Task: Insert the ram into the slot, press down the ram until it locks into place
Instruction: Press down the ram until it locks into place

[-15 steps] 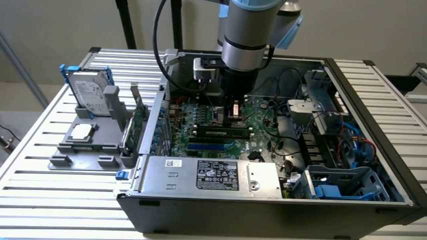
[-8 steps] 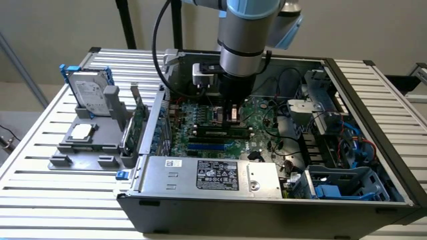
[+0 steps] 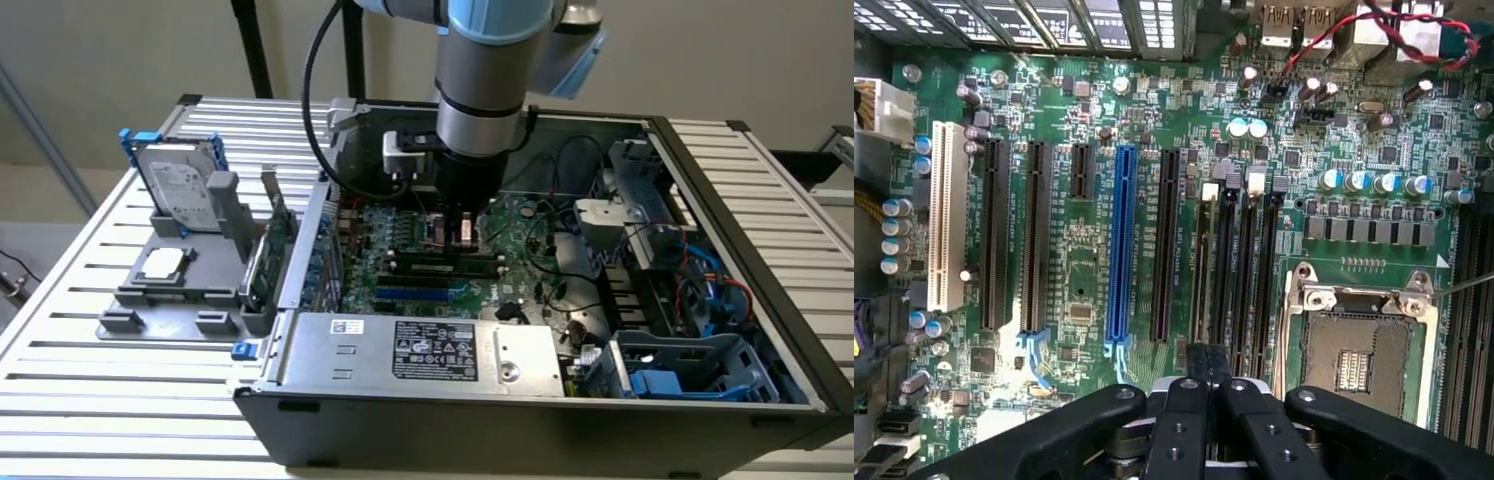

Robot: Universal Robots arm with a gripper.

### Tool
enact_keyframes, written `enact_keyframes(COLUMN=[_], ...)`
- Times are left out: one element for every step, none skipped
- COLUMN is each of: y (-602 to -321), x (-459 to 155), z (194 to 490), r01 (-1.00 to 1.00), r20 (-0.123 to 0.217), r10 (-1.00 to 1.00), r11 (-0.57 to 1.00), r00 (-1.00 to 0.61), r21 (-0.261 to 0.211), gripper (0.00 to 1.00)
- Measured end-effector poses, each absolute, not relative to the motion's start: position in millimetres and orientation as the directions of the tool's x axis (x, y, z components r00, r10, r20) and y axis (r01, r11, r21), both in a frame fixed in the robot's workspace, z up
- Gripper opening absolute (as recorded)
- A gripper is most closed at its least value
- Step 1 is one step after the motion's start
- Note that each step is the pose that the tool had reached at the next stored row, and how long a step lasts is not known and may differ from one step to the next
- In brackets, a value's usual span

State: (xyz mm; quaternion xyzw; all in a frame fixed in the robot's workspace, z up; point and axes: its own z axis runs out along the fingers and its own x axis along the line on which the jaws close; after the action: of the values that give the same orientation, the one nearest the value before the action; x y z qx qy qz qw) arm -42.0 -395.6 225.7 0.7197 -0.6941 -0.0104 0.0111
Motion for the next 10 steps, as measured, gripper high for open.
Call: enact_keyframes(y=[-395.3, -395.3, -395.4, -395.4, -395.4, -395.4, -395.4, -395.4, -395.4, -395.4], x=[-42.0, -42.1, -42.0, -41.9, -41.6, -41.4, -41.2, -40.9, -40.9, -40.9], z=[229.0, 233.4, 238.2, 242.6, 247.6, 252.1, 256.6, 260.2, 260.4, 260.4], r01=[-0.999, -0.999, -0.999, -0.999, -0.999, -0.999, -0.999, -0.999, -0.999, -0.999], r20=[-0.002, -0.002, -0.001, -0.001, 0.0, 0.0, 0.0, -0.001, 0.0, -0.001], r10=[-0.999, -0.999, -0.999, -0.999, -0.999, -0.999, -0.999, -0.999, -0.999, -0.999], r11=[-0.036, -0.036, -0.036, -0.036, -0.036, -0.036, -0.036, -0.036, -0.036, -0.036], r00=[0.036, 0.036, 0.036, 0.036, 0.036, 0.036, 0.036, 0.036, 0.036, 0.036], r21=[0.03, 0.03, 0.03, 0.03, 0.03, 0.03, 0.03, 0.03, 0.03, 0.03], gripper=[0.11, 0.11, 0.11, 0.11, 0.11, 0.11, 0.11, 0.11, 0.11, 0.11])
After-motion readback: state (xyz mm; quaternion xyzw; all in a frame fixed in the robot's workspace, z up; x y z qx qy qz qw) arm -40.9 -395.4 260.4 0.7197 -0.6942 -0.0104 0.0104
